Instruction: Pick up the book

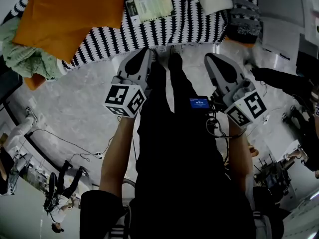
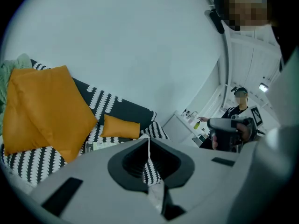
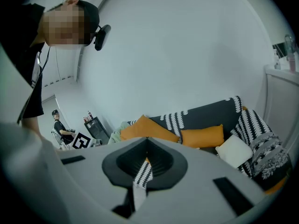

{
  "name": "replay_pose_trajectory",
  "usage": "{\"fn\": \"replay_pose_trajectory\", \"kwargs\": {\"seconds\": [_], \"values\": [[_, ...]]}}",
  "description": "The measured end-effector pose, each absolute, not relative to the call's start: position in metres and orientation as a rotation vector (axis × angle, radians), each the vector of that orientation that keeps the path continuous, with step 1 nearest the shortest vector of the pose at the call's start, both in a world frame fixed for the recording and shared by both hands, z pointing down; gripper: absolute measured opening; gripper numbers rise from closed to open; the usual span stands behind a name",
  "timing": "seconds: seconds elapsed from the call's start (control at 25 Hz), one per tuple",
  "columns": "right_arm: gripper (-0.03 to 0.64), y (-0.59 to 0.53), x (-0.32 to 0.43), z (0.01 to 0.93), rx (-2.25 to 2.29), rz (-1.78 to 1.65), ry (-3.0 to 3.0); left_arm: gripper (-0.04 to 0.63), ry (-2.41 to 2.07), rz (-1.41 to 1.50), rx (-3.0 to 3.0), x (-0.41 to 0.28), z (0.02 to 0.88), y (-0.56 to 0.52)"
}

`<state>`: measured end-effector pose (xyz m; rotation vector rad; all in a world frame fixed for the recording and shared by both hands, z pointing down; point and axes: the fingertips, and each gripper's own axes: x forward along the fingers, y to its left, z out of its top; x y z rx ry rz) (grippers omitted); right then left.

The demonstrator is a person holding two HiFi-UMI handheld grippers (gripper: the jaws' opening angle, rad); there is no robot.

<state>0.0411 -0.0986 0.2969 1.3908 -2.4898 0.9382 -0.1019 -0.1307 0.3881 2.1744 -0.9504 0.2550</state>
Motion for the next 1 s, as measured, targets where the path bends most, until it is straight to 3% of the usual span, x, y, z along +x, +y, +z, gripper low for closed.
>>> {"fn": "replay_pose_trajectory", "kwargs": {"seconds": [1.0], "values": [[0.017,-0.121,0.058,0.412,1.09,1.016,-2.506,0.103,-1.091,0.11,1.797,-0.074,0.597,-0.161]]}}
